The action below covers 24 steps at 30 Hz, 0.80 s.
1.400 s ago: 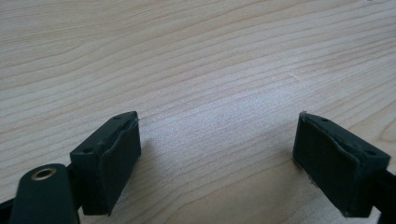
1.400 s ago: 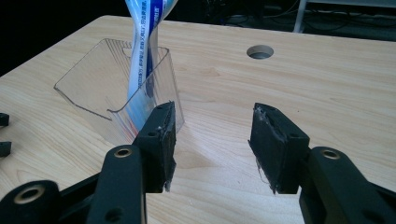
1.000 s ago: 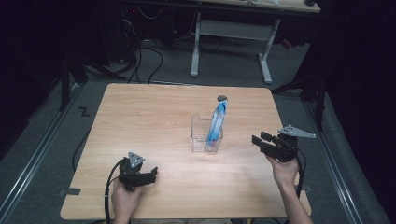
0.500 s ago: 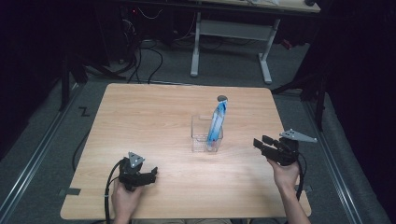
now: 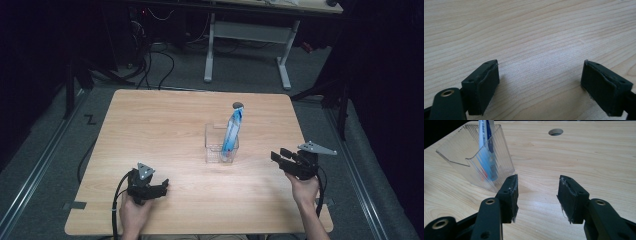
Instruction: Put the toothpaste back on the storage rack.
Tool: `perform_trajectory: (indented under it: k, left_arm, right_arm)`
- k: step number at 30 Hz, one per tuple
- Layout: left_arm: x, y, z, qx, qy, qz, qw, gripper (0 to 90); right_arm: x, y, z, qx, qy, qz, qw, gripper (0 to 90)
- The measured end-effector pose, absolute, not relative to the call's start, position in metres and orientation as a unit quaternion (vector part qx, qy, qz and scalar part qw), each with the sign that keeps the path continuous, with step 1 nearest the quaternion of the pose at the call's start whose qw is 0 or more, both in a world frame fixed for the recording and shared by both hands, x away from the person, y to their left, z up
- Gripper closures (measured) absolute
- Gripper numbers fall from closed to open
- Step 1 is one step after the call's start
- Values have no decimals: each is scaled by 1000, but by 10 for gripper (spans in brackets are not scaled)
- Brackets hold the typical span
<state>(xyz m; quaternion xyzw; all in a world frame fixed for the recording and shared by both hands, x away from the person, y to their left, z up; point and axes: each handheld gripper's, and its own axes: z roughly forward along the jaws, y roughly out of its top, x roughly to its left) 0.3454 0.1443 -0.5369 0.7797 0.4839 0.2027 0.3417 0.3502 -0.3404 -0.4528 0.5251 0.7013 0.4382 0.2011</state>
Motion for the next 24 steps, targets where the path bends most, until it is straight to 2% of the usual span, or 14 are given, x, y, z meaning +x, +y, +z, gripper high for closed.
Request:
perform_trajectory:
  k: [24]
  left_arm:
    - [345, 144, -537, 780, 484, 203, 342, 152]
  right_arm:
    - [349, -339, -476, 538, 707, 416, 194, 511]
